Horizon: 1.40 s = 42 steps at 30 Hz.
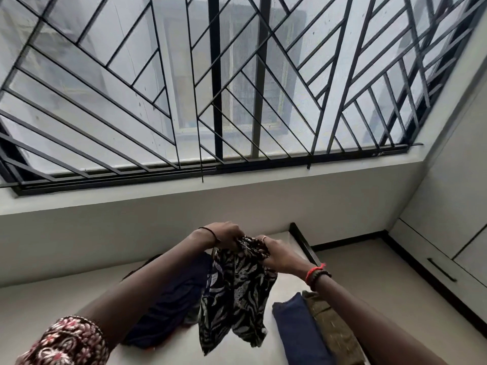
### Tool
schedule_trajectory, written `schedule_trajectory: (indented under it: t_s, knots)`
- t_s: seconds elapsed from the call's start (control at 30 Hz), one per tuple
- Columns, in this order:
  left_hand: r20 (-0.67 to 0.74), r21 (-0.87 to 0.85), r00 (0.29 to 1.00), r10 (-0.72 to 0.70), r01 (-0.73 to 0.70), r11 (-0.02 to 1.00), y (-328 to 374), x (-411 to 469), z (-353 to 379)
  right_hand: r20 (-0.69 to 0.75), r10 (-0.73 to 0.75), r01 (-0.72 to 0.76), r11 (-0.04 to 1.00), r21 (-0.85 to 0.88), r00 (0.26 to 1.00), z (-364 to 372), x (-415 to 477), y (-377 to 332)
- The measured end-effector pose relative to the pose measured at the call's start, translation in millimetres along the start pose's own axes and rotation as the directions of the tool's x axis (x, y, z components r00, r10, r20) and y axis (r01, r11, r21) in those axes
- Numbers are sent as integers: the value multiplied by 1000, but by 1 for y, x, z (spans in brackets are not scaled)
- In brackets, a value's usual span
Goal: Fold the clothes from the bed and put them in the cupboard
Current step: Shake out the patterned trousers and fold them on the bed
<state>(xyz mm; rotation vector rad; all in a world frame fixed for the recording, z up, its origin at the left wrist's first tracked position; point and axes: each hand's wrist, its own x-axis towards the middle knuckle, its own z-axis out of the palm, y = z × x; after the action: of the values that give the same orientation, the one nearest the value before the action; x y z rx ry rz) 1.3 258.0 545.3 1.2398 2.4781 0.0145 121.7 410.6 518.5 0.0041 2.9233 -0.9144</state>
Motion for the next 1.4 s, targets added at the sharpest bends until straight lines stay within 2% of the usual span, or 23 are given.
schedule_trajectory:
  t_s: [0.23,0.37,0.47,0.57,0.7,0.83,0.97,1.1,1.23,1.3,1.4]
  knots:
    - [139,-157,983,120,-98,983,-20,-11,13,131,-84,59,981,184,988,0,5,16]
    - [260,-260,953,157,-88,962,-28,-13,22,267,-142,73,965,250,953,11,3,24]
    - [311,-354,936,165,-48,934,-39,-6,34,308,-154,48,945,324,939,22,7,38]
    - [330,-362,933,146,-17,932,-50,12,49,327,-160,59,953,299,932,31,24,54]
    - [281,-312,954,103,-10,950,-58,49,59,314,-64,-19,967,254,947,45,60,89]
    - [128,-279,992,23,14,960,-71,85,60,186,65,-113,960,256,980,50,92,111]
    - [-68,-303,998,-7,-14,953,-82,105,59,55,21,-35,960,278,998,41,115,116]
    - [-296,-301,953,62,-154,941,-96,100,77,-47,-50,60,971,231,998,42,115,110]
    - [-425,-221,892,155,-269,937,-101,81,145,-42,-49,53,993,108,998,97,100,128]
    - [-408,-172,900,152,-240,955,-103,75,200,-38,-68,68,997,21,997,146,84,144]
    - [-335,-83,932,139,-176,981,-101,61,294,-38,-97,97,995,16,995,233,51,171]
